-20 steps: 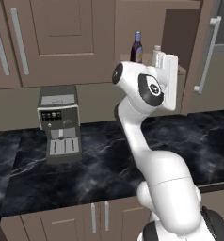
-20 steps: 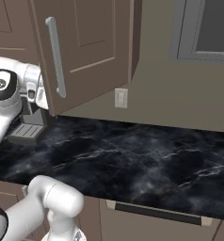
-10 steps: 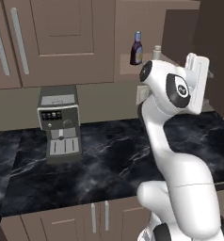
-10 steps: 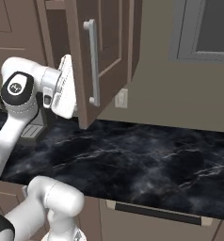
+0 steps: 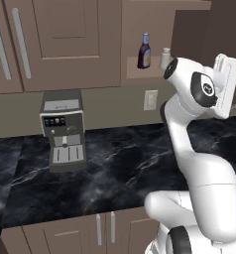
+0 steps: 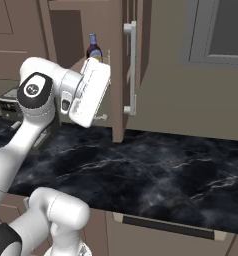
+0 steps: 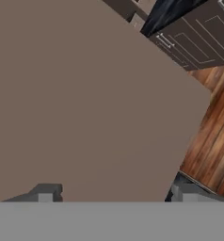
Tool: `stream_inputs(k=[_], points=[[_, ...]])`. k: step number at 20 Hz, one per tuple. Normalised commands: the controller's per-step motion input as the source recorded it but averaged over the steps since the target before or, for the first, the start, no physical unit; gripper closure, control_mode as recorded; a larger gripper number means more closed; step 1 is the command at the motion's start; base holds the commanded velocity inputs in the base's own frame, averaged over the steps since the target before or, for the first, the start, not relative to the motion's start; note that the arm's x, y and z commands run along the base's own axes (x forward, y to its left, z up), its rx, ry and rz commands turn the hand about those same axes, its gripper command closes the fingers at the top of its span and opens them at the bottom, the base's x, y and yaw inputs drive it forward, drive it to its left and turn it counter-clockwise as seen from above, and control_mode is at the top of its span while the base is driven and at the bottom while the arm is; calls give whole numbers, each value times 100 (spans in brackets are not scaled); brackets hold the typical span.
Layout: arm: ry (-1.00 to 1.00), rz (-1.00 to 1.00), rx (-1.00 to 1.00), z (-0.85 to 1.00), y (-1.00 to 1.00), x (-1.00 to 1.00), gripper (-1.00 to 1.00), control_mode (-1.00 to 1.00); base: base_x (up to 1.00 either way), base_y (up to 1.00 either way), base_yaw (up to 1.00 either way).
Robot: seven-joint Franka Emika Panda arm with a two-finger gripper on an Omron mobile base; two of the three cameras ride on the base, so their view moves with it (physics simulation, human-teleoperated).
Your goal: Move the shaker and condiment bottle from the cabinet to the dining counter.
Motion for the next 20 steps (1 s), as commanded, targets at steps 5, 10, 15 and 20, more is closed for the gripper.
stream_inputs(k=[5,10,15,20], points=[[-4,4,-2,-1,-7,-15,-100,-100,0,0,0],[1,28,-11,-2,42,-11,-100,-100,0,0,0],[15,41,-9,5,50,-7,-100,-100,0,0,0],[29,41,-7,17,46,-3,-100,-100,0,0,0]])
